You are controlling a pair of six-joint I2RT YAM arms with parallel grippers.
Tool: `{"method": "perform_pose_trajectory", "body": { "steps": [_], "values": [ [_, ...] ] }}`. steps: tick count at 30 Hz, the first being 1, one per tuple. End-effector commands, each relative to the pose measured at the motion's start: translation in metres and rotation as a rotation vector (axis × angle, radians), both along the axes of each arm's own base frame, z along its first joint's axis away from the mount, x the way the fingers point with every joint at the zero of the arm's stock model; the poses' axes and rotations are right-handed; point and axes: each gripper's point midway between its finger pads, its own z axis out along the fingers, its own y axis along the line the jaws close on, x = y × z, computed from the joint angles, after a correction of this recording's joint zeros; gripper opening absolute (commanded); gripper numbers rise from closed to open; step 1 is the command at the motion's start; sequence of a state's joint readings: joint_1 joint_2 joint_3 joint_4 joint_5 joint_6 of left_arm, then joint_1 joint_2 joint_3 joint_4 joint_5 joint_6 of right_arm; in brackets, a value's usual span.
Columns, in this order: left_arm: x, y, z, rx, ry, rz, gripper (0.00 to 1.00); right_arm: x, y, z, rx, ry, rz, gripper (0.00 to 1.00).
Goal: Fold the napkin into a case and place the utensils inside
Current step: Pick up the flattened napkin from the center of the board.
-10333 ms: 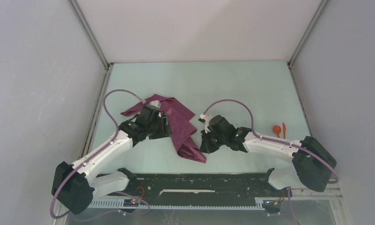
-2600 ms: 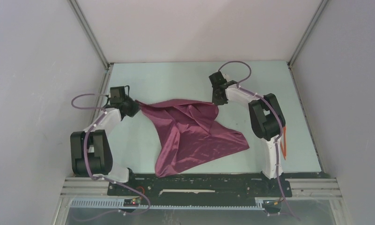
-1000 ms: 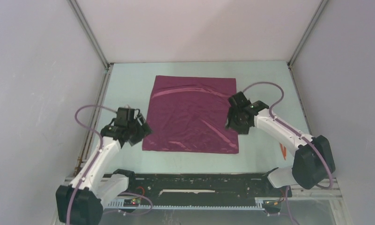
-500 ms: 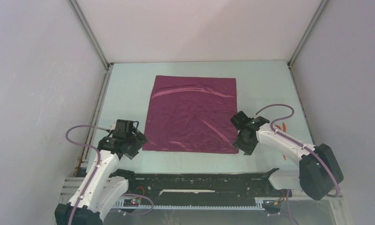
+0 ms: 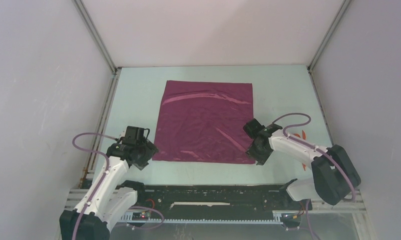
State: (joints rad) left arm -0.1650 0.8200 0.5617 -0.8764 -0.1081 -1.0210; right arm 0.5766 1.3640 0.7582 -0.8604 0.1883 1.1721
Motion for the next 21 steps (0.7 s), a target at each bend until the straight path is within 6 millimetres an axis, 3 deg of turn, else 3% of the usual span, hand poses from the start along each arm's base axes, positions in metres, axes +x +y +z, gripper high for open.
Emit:
{"method": "perform_pose_trajectory", "body": {
  "steps": [1, 9, 15, 17, 21],
  "values": [
    [0.009, 0.006, 0.011, 0.030, -0.038, 0.018, 0.71, 0.001, -0.003, -0.008, -0.023, -0.007, -0.066, 0.52],
    [0.012, 0.008, 0.014, 0.045, -0.041, 0.019, 0.72, -0.001, -0.006, -0.018, -0.050, 0.016, -0.117, 0.52],
    [0.011, 0.008, 0.014, 0.044, -0.038, 0.024, 0.84, 0.000, -0.008, -0.028, -0.080, 0.033, -0.135, 0.51],
    [0.011, 0.009, 0.014, 0.044, -0.039, 0.024, 0.88, 0.002, -0.006, -0.031, -0.075, 0.030, -0.137, 0.47],
    [0.007, 0.006, 0.009, 0.032, -0.018, 0.018, 0.92, 0.005, -0.004, -0.031, -0.078, 0.008, -0.140, 0.27]
  ]
}}
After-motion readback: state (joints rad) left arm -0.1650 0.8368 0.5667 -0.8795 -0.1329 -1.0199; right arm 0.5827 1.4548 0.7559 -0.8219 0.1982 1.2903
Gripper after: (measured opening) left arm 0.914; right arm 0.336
